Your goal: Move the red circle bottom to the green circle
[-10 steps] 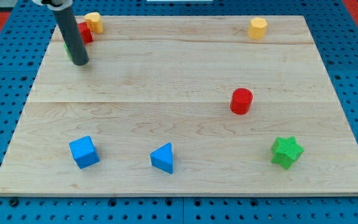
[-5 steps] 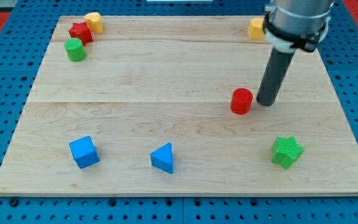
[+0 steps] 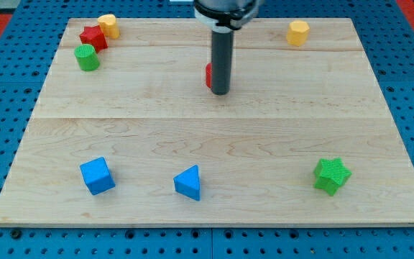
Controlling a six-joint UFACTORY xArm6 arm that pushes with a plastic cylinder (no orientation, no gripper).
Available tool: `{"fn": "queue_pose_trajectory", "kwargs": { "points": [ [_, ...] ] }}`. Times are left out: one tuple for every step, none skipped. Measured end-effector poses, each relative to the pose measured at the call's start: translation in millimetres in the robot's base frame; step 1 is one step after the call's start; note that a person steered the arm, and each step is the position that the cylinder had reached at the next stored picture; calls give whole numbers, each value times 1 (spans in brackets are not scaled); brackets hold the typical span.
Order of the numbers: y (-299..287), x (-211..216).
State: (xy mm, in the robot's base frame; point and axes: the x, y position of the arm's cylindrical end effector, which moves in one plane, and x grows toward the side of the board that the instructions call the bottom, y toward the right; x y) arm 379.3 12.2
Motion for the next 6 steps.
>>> {"fn": "queue_pose_trajectory", "kwargs": {
  "points": [
    [39,-14],
    [17,-29],
    [-42,-34],
    [-67,-43],
    [-72,-59],
    [-110,-58]
  ]
}}
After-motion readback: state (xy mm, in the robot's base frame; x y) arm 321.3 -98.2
